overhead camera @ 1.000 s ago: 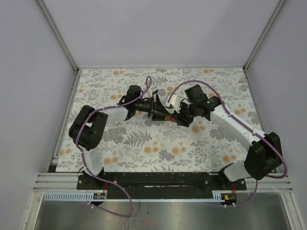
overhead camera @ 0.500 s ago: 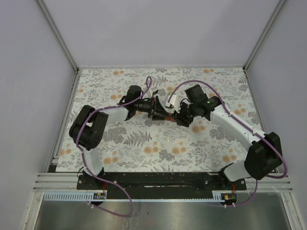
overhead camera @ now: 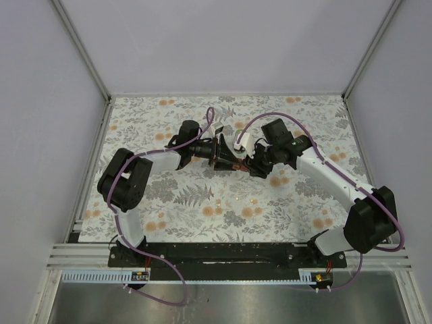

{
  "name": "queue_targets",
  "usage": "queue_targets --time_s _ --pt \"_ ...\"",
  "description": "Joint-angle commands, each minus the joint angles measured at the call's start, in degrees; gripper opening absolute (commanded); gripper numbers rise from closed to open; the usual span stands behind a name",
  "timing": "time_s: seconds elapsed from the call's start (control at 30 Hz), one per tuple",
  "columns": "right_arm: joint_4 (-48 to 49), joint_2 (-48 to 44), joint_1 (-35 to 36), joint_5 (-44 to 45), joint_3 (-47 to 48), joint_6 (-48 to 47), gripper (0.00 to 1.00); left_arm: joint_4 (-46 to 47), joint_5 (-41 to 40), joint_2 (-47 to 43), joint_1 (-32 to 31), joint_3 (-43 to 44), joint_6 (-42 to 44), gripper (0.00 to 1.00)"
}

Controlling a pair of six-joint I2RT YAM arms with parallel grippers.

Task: Sort the pills into containers
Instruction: Close the pill container at the center of the board.

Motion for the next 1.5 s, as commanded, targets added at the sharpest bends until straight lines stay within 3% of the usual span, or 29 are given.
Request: queue_targets --time_s 0.0,0.4,0.47,0.53,0.57,0.77,0.87,1.1,1.17,1.47 --pt "0.08 -1.07 -0.75 -0.57 2.01 0.77 0.0 1.63 1.27 -2.87 -0.2 0.28 1.59 0.54" --pt "-0.27 -0.8 -1.37 -1.97 2.45 1.38 0.0 1.19 0.83 -2.44 -0.29 0.02 2.2 0.33" --pt "-0.71 -0.54 -1.37 -2.5 2.89 1.47 0.0 1.28 0.74 -2.26 -0.46 0.02 2.29 0.24" --pt "-1.14 -0.45 -1.45 -2.94 3.07 1.56 0.0 1.01 0.48 -2.08 -0.64 0.19 2.47 0.05" --pt "-1.06 -0.45 -1.46 -3.03 3.16 1.64 0.0 0.66 0.48 -2.17 -0.64 0.28 2.64 0.0" --pt "-1.15 -0.54 -1.46 -3.99 3.24 2.08 0.0 -2.84 -0.66 -2.96 -1.17 1.07 6.15 0.0" --pt "-1.15 -0.54 -1.54 -4.43 3.33 2.26 0.0 -11.27 -2.85 -4.62 -1.96 2.57 12.21 0.0" --pt "-1.32 -0.89 -1.46 -3.99 3.07 2.17 0.0 -13.66 -2.86 -5.69 -2.31 3.97 14.33 0.02" --pt "-1.23 -1.07 -1.37 -4.08 2.98 2.08 0.0 -14.1 -2.77 -5.51 -2.31 4.24 14.68 0.2" --pt "-0.97 -1.42 -1.54 -4.34 2.45 2.08 0.0 -13.06 -2.24 -4.54 -2.22 4.33 13.37 0.5"
